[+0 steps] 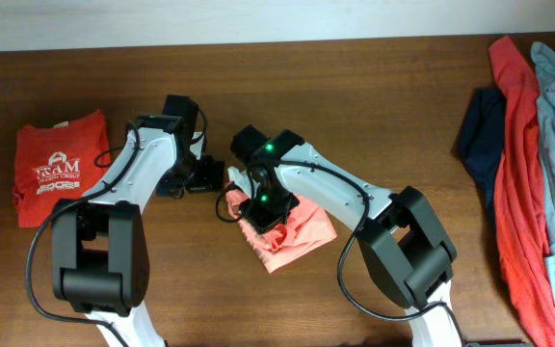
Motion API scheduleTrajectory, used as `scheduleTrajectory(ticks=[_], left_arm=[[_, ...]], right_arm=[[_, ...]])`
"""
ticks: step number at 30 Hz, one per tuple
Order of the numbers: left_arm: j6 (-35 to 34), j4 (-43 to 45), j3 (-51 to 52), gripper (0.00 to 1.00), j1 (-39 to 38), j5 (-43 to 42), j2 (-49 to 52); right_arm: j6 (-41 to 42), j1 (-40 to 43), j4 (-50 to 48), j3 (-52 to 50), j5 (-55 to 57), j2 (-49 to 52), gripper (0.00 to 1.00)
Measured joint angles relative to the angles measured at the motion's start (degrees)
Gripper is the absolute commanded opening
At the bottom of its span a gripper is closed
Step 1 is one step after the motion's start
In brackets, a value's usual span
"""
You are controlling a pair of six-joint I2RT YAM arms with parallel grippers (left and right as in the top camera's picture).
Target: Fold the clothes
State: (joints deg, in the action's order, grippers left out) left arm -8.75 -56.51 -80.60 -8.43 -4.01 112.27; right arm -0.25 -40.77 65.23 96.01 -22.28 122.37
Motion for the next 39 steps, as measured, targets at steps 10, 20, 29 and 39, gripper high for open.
scheduleTrajectory(ticks=[10,20,29,39], left_arm=[[0.00,0.15,0.00,0.93,0.00,0.00,0.00],[0.00,0.44,0.00,0.93,0.00,0.00,0.00],[0.00,0.61,0.00,0.93,0.00,0.07,0.00],[0.00,2.08,0.00,0.93,0.74,0.90,0.00]], right_arm=[[-9.16,0.00,2.36,0.00,-11.10,0.00,0.50],[-15.21,0.70,7.91,0.15,-15.63,0.00,0.46],[-5.95,7.28,11.93,3.82,2.08,-9.44,0.45],[-1.49,11.91,7.76,1.20,7.54,-9.77,0.39]])
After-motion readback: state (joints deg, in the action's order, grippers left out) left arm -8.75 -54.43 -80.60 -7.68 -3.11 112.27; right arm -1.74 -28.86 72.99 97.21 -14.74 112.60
